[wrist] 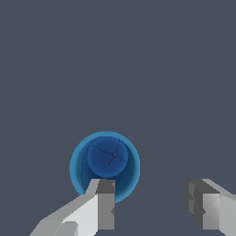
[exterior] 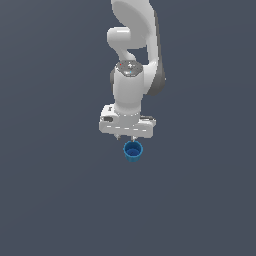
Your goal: Pick up the object and move it to a goal position.
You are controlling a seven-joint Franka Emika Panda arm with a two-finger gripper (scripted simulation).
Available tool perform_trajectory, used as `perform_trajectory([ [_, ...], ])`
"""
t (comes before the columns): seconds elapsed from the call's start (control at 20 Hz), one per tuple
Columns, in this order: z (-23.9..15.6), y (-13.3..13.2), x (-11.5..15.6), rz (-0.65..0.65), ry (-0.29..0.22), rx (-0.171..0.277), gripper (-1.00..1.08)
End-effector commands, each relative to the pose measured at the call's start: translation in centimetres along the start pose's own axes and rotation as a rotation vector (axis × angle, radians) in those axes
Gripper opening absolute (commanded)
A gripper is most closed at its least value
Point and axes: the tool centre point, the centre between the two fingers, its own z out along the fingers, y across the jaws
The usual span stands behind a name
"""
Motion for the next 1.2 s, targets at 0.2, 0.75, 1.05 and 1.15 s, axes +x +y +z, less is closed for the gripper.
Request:
perform_trajectory([
  [0.2,2.5,0.0,-1.3,0.107,0.063,-0.017,0.28],
  [0.75,5.1,0.0,-3.4,0.241,0.149,-0.015,0.28],
  [1.05,5.6,0.0,-3.9,0.27,0.167,-0.011,0.28],
  [1.15,5.6,0.0,-4.0,0.274,0.169,-0.01,0.28],
])
